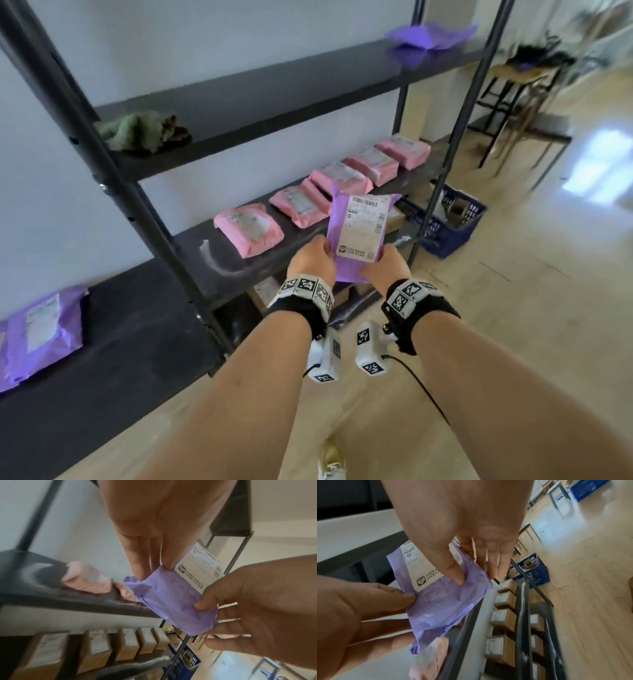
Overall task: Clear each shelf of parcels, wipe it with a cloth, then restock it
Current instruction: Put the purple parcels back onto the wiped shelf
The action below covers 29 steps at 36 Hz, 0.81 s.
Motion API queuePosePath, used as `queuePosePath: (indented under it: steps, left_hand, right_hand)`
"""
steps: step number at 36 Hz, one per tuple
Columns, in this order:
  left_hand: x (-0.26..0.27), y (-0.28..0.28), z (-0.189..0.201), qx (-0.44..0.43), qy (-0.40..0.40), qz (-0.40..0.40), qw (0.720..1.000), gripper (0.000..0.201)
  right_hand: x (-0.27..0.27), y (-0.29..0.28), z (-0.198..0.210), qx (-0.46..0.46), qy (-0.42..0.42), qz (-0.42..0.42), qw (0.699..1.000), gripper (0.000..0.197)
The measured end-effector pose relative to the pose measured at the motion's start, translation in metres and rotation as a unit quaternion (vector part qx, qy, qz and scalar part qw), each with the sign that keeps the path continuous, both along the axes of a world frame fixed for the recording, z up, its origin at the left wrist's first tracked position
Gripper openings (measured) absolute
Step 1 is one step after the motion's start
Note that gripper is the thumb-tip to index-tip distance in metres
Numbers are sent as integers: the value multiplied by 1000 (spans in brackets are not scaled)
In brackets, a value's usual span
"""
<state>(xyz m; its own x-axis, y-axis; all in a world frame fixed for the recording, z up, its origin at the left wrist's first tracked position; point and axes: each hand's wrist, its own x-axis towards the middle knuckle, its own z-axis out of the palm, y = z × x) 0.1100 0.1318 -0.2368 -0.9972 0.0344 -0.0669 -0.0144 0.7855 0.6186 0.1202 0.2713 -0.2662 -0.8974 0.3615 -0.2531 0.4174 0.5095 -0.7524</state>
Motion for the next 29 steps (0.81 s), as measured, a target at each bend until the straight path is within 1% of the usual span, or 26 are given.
queuePosePath:
  steps: [7, 9, 12, 16, 19, 23, 27, 29]
  left_hand:
    - [-84, 65, 60, 3, 103, -69, 992, 11]
    - [-105, 81, 81, 14, 119, -74, 990, 14]
    - [-136, 102, 108, 42, 146, -74, 986, 15]
    - [-172, 123, 141, 60, 176, -78, 980, 18]
    - [-198, 135, 163, 64, 203, -72, 974, 21]
    - [-233, 148, 185, 67, 231, -61, 969, 22]
    - [-266, 161, 201, 90, 242, -44, 965, 22]
    - [-284, 169, 209, 99, 248, -34, 963, 21]
  right_hand:
    - [-72, 59, 61, -8, 86, -88, 992, 27]
    - [-91, 73, 81, -1, 111, -100, 989, 26]
    - [-117, 92, 111, -9, 166, -122, 979, 31]
    - [-150, 113, 149, -16, 221, -144, 964, 18]
    - [-178, 125, 174, -26, 258, -155, 953, 13]
    - [-218, 138, 198, -43, 292, -146, 944, 11]
    - [-260, 154, 216, -49, 303, -120, 944, 15]
    - [-283, 162, 222, -51, 304, -100, 946, 21]
